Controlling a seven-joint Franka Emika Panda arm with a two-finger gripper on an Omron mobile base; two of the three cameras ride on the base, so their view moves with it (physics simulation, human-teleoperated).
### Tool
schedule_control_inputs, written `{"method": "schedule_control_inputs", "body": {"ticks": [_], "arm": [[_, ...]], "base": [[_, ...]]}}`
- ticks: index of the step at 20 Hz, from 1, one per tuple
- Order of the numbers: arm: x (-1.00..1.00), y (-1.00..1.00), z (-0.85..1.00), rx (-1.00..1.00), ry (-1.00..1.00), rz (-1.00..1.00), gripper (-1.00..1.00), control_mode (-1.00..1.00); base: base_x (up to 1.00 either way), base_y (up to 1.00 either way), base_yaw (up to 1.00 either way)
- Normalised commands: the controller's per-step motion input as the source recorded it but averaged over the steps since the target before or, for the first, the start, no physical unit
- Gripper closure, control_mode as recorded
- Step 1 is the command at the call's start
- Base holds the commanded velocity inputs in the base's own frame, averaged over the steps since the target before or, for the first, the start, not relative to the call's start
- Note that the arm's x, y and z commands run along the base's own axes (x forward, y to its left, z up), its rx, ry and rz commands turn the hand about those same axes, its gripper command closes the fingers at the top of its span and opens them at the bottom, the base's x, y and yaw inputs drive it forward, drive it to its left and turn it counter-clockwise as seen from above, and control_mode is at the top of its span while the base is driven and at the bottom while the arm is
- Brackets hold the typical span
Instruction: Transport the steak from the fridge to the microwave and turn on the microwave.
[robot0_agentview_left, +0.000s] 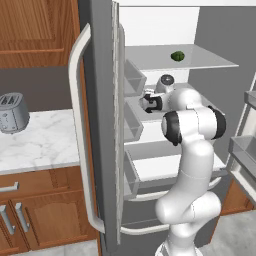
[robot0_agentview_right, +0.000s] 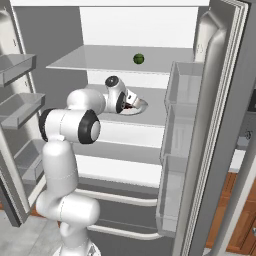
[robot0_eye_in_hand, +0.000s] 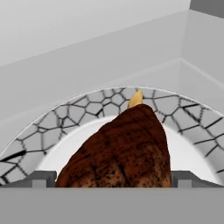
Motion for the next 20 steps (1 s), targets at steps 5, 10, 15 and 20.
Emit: {"method": "schedule_control_inputs", "body": {"ticks": [5,10,15,20], "arm": [[-0.03,0.00,-0.14,0.00,-0.05,0.00,1.00,-1.00],[-0.45,0.00,0.04,0.01,-0.14,0.00,1.00,-1.00],[-0.68,0.00,0.08,0.00,-0.09,0.00,1.00,-1.00],[-0.71,0.00,0.66,0.00,-0.03,0.00,1.00,-1.00]], "base": [[0.00,0.00,0.00],[0.00,0.00,0.00],[0.00,0.00,0.00],[0.00,0.00,0.00]]}}
